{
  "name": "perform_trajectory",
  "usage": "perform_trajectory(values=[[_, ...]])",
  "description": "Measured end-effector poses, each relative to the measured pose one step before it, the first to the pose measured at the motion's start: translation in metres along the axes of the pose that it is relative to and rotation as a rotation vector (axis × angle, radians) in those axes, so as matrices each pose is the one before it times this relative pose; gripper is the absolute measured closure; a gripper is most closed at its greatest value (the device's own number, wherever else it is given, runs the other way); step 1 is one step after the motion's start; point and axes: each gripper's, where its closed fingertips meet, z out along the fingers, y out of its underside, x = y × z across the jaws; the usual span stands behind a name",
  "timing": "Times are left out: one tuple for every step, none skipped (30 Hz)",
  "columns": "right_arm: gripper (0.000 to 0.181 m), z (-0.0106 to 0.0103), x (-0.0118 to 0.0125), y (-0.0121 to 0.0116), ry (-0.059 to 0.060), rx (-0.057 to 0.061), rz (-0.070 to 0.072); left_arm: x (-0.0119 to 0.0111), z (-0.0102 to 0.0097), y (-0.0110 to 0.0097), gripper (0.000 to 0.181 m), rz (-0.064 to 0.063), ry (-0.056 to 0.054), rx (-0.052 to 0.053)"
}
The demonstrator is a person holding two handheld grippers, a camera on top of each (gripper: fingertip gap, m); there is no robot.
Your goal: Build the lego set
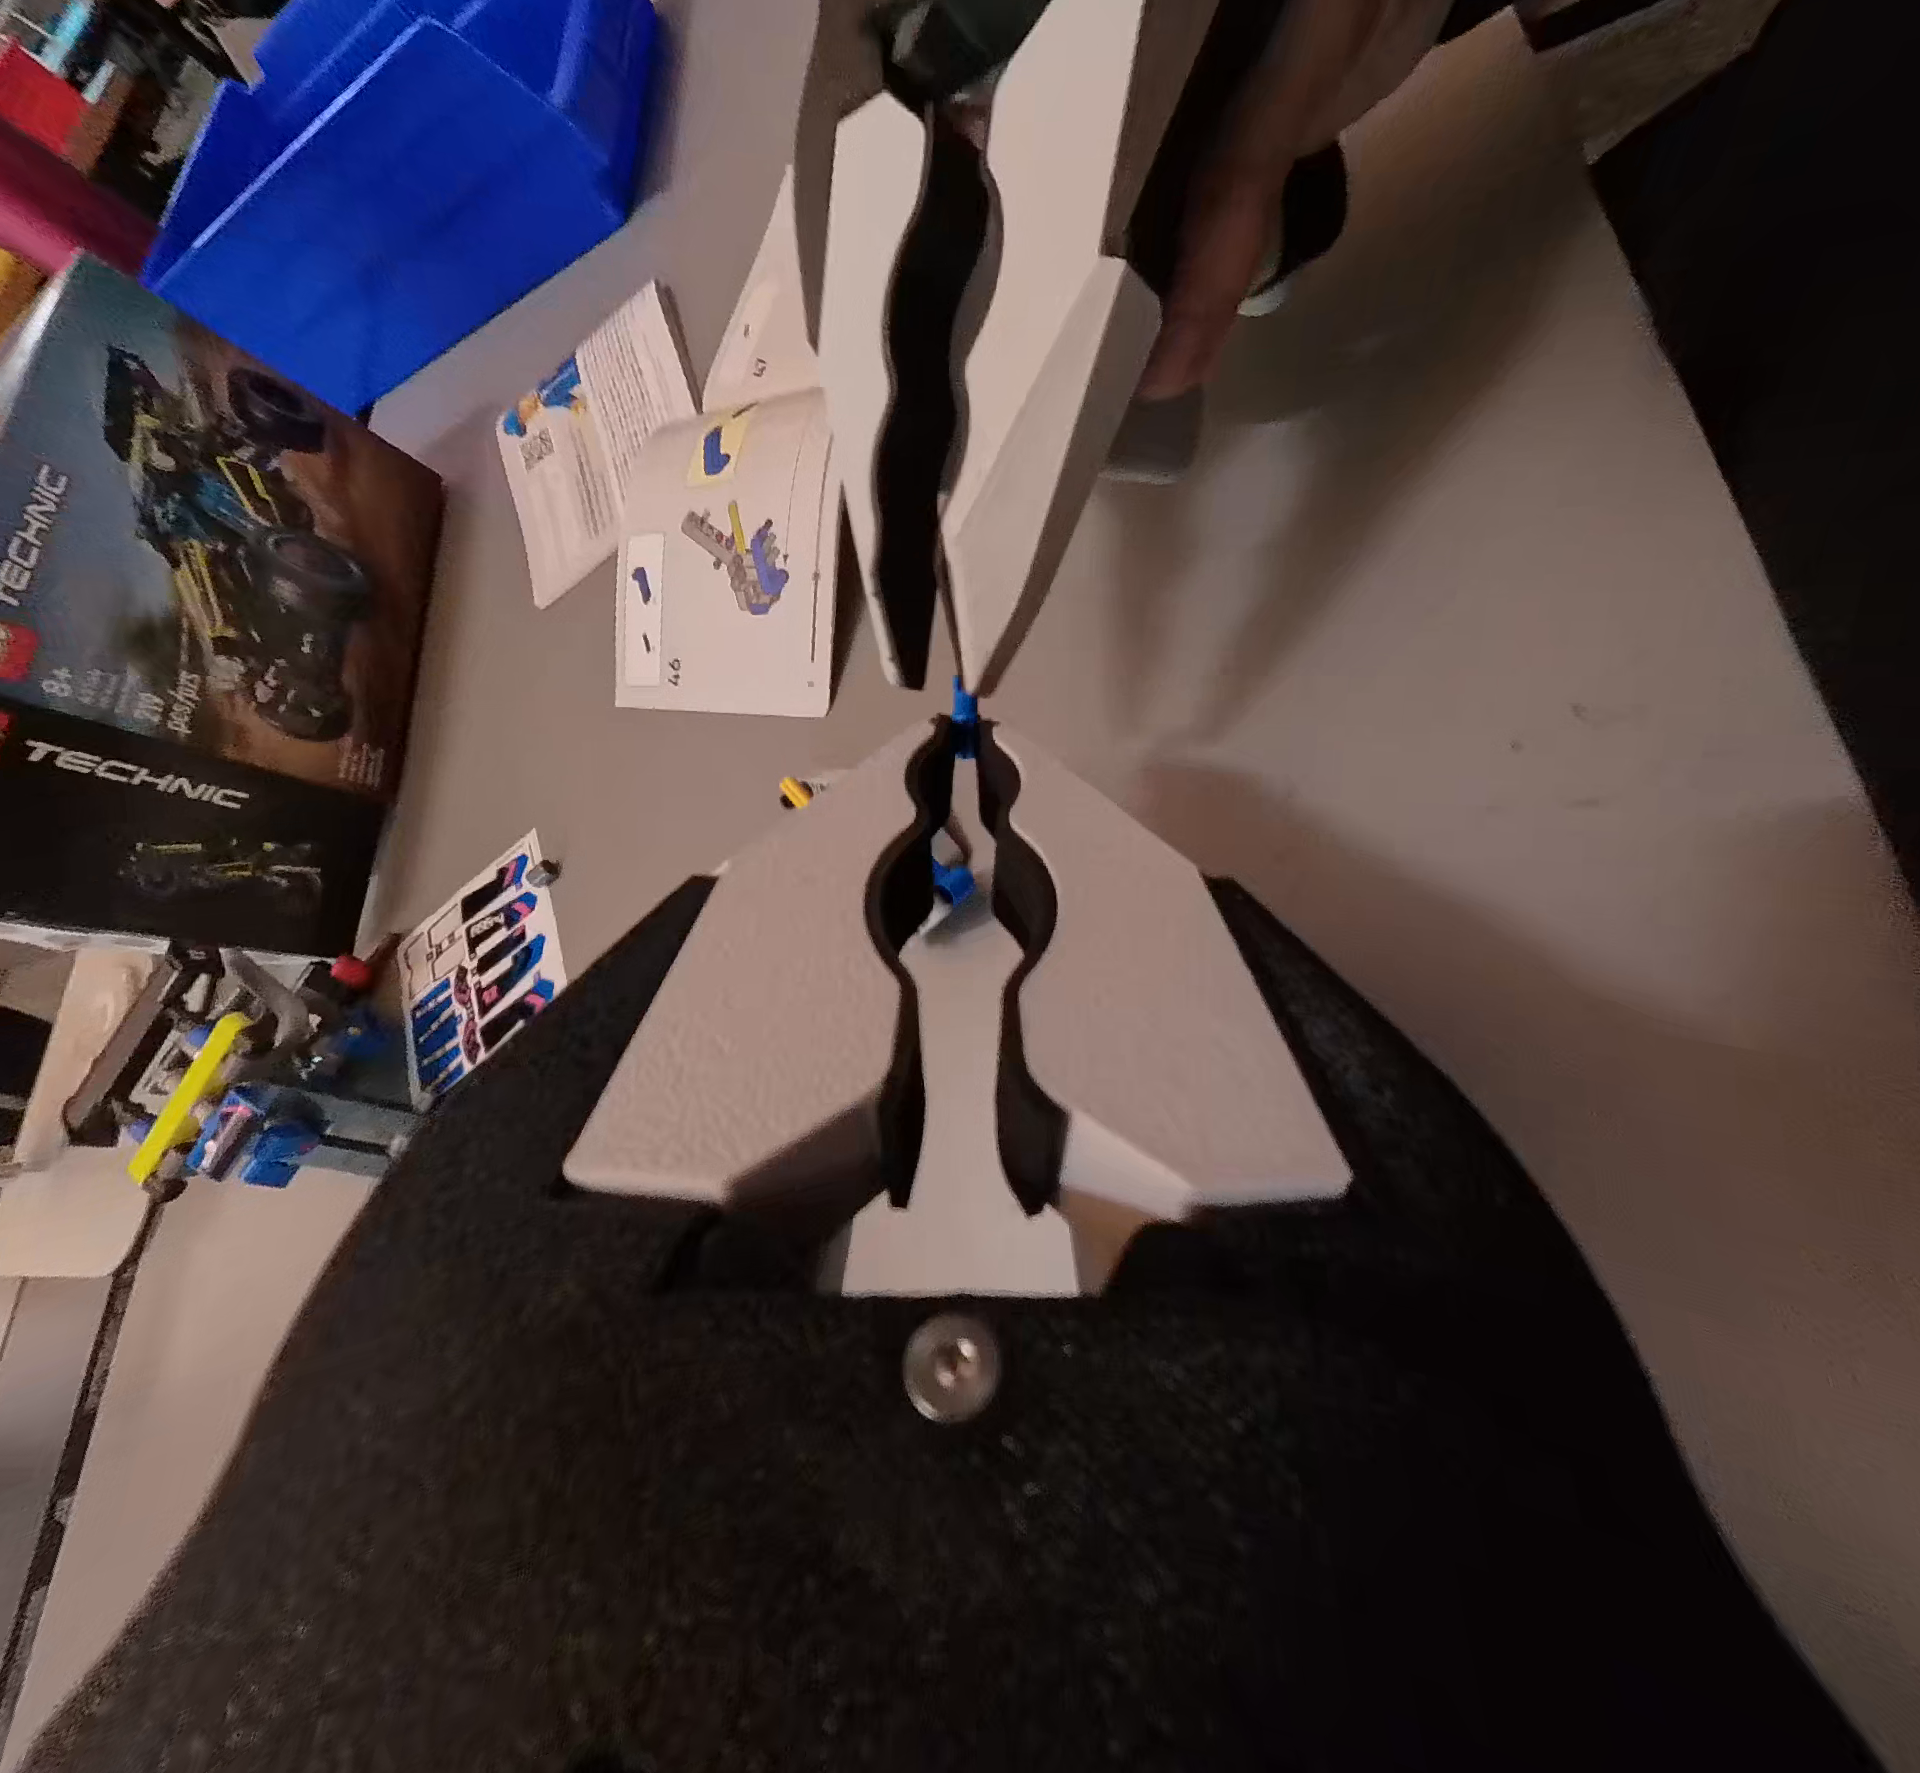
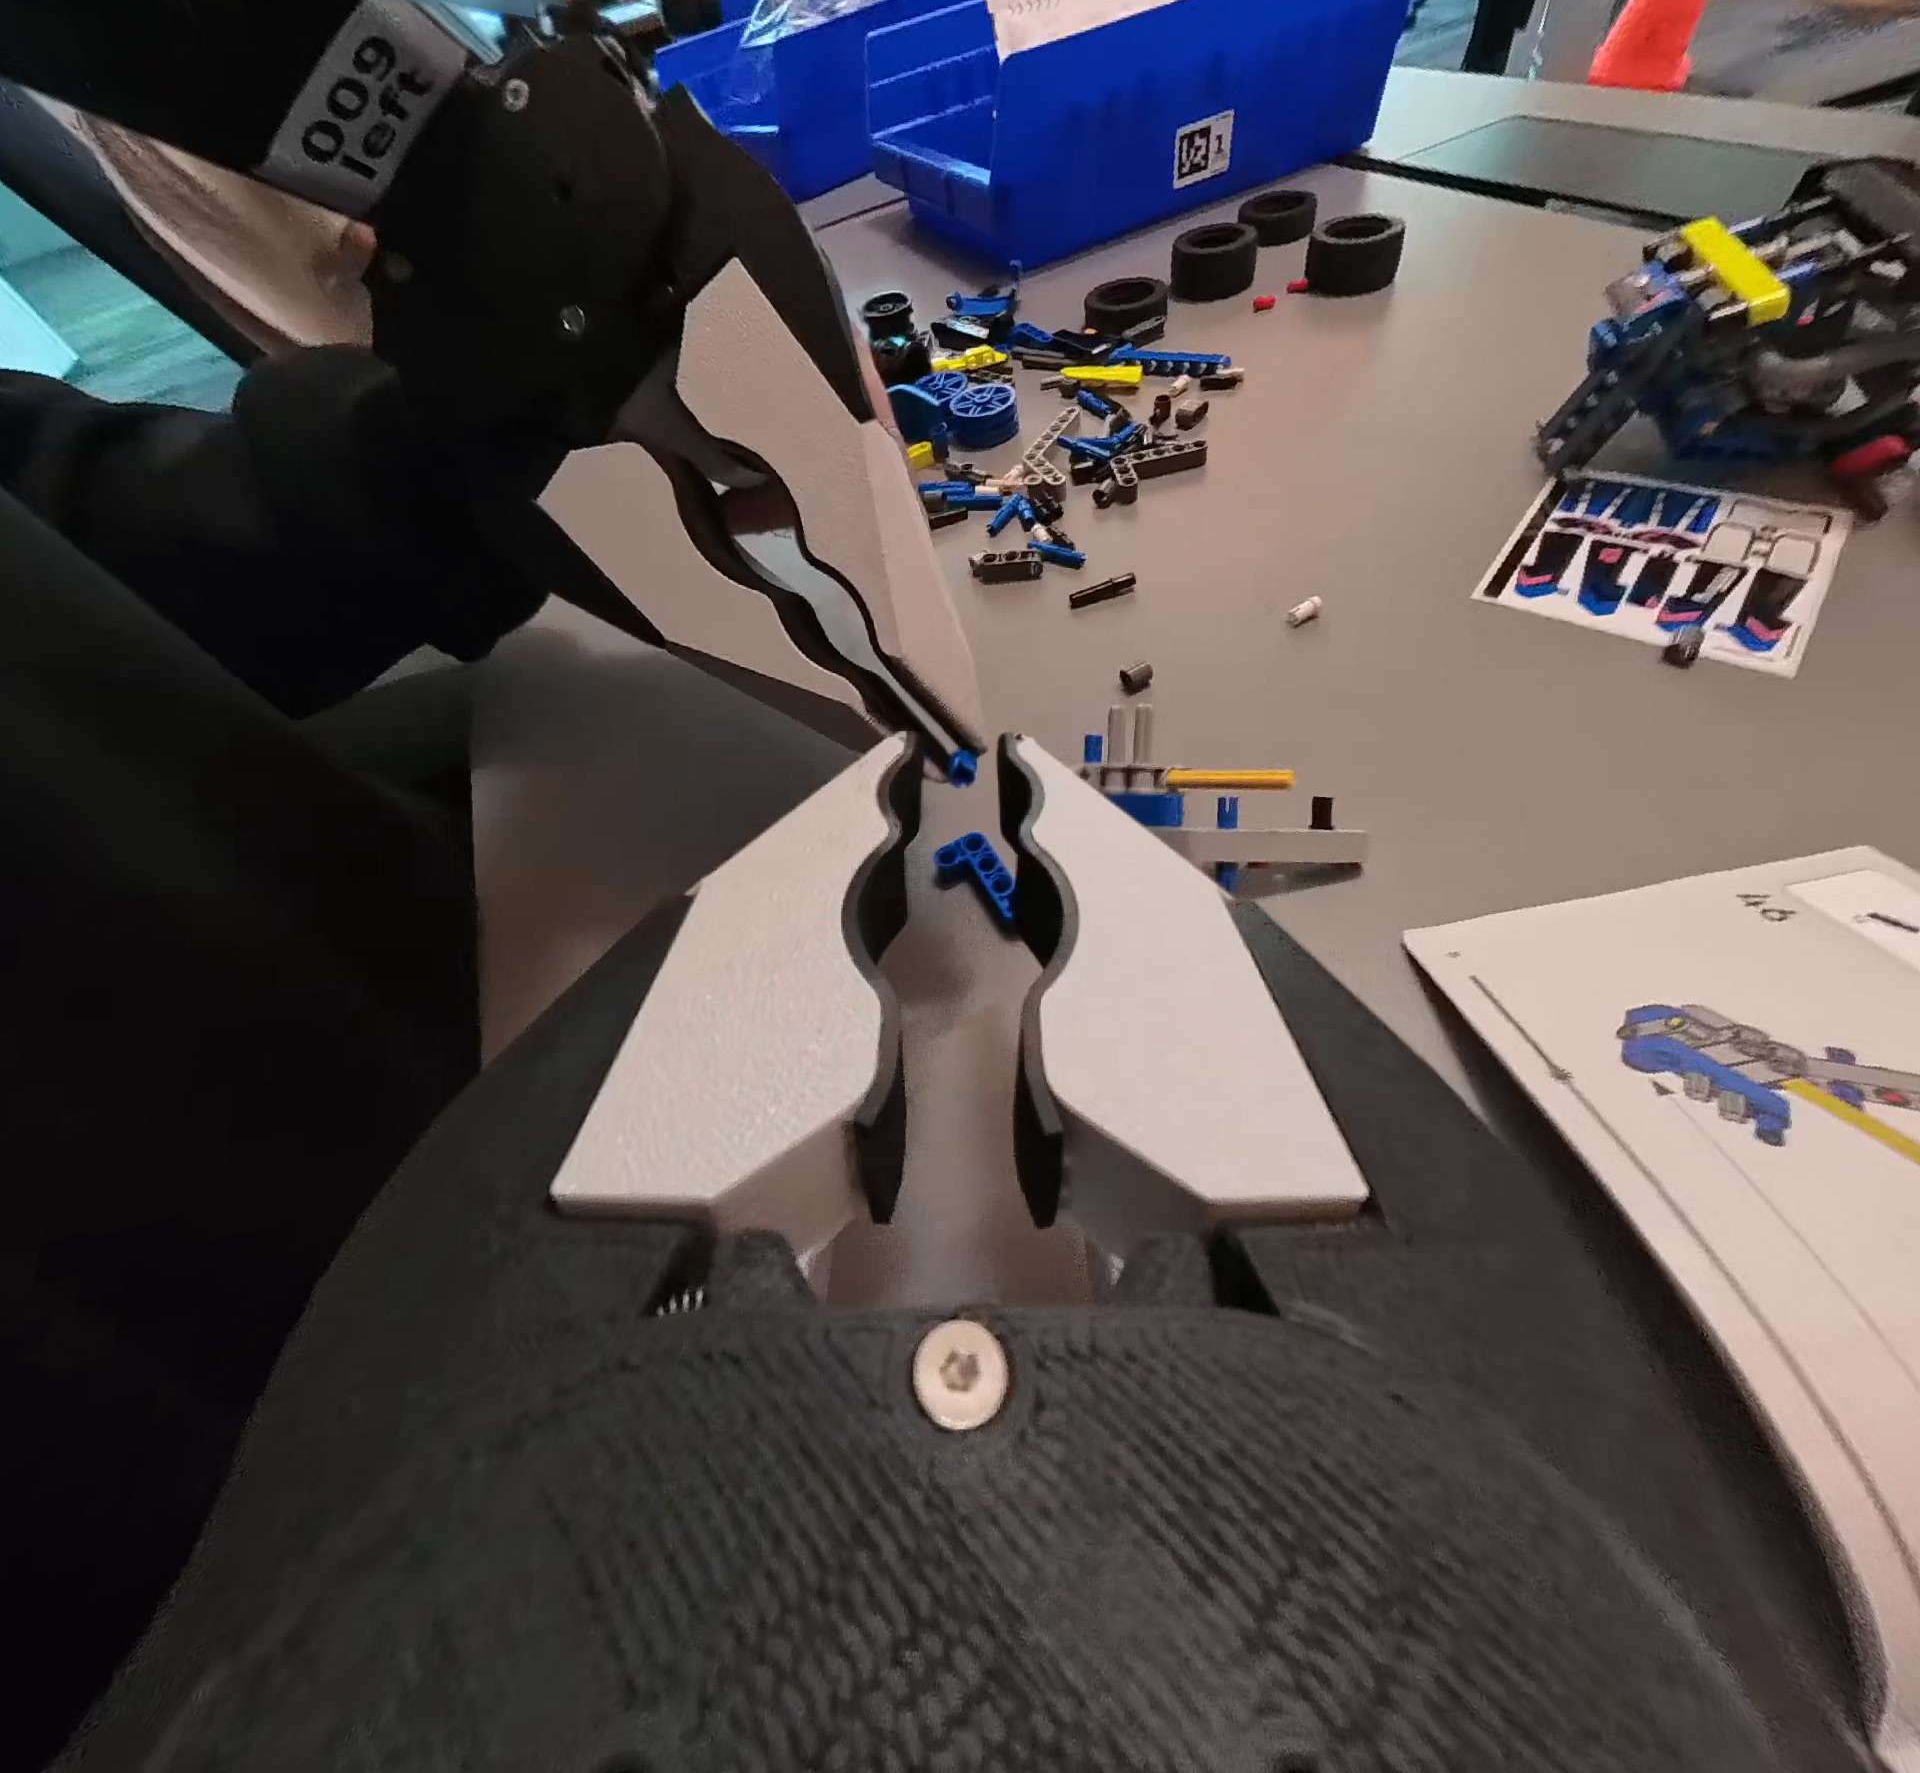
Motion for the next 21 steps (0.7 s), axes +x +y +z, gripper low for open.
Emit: perform_trajectory(values=[[0.169, -0.0003, -0.00012, 0.00192, 0.0008, -0.0053, 0.0083, -0.00007, 0.00065, -0.0003, 0.181, 0.0035, -0.0099, 0.0022], [0.17, -0.00043, -0.00026, 0.00099, 0.0017, 0.0006, 0.0024, 0.00045, 0.00038, 0.0003, 0.181, 0.0012, -0.0066, 0.0], [0.171, -0.00013, -0.00047, 0.0003, 0.0017, 0.0028, -0.0005, -0.00003, 0.00034, 0.00049, 0.181, -0.0016, -0.0091, 0.0005], [0.174, 0.00019, 0.00067, 0.00013, 0.0079, 0.0022, -0.0028, -0.00041, 0.00009, -0.00008, 0.181, -0.0021, -0.0116, 0.0048], [0.178, 0.00052, 0.0014, -0.00008, 0.0106, 0.0031, -0.0083, 0.00025, 0.00005, -0.00051, 0.181, -0.0033, -0.0064, 0.0077], [0.178, 0.00076, 0.00033, -0.00039, 0.0024, 0.0051, -0.0099, -0.00009, 0.00016, -0.00015, 0.181, -0.0045, -0.0057, 0.0036], [0.179, 0.00063, 0.00088, 0.00002, 0.0074, 0.0004, -0.0116, -0.00064, 0.00028, 0.00069, 0.181, -0.0014, -0.0086, -0.001], [0.179, 0.00058, 0.0002, 0.00075, 0.0049, -0.0049, -0.016, -0.00018, 0.00032, 0.00073, 0.181, 0.0008, -0.0054, -0.0013], [0.179, 0.00045, -0.00037, 0.00126, 0.0007, -0.0061, -0.0197, 0.00072, 0.00042, 0.00099, 0.181, -0.0009, 0.0001, -0.002], [0.179, 0.00024, -0.00057, 0.00211, -0.0027, -0.0074, -0.0146, 0.0015, 0.00045, 0.00083, 0.18, -0.0047, 0.0057, -0.0016], [0.179, -0.00009, -0.0007, 0.0022, -0.0062, -0.0061, -0.0001, 0.00257, 0.00021, 0.00096, 0.18, -0.0105, 0.0146, -0.0018], [0.179, -0.00078, 0.00203, 0.00126, 0.01, -0.0045, 0.0102, 0.0016, -0.00062, 0.00118, 0.18, -0.0177, 0.0123, -0.0035], [0.179, -0.00148, 0.00157, 0.00028, 0.0076, 0.0011, 0.0033, -0.00121, -0.00156, 0.00134, 0.176, -0.0231, -0.0025, -0.0026], [0.179, -0.0015, 0.00036, 0.00111, 0.0007, -0.0063, -0.0001, -0.00111, -0.00217, 0.00151, 0.171, -0.0268, 0.0016, -0.0004], [0.179, -0.00129, 0.00054, 0.00172, 0.0051, -0.0164, -0.0014, 0.00025, -0.00223, 0.00242, 0.168, -0.0338, 0.014, -0.0036], [0.179, -0.00094, 0.00065, 0.00166, 0.01, -0.0179, -0.0077, 0.00026, -0.00183, 0.0029, 0.165, -0.038, 0.0138, -0.0055], [0.179, -0.00021, -0.00054, 0.00164, 0.003, -0.0181, -0.0119, 0.00062, -0.00129, 0.00277, 0.163, -0.0345, 0.0134, -0.0037], [0.179, 0.00045, -0.00067, 0.002, 0.0012, -0.0184, -0.0123, 0.00351, -0.0002, 0.00324, 0.162, -0.0283, 0.0278, -0.0057], [0.179, 0.00074, 0.00054, 0.00218, 0.0085, -0.018, -0.0106, 0.00474, 0.00092, 0.00449, 0.161, -0.0248, 0.0334, -0.0145], [0.179, 0.00093, 0.00086, 0.0031, 0.0105, -0.023, -0.0104, 0.00286, 0.00195, 0.0061, 0.159, -0.0235, 0.0201, -0.0266], [0.179, 0.00121, 0.00014, 0.00357, 0.0065, -0.0306, -0.0109, 0.00275, 0.00264, 0.0078, 0.158, -0.0208, 0.0188, -0.0379]])
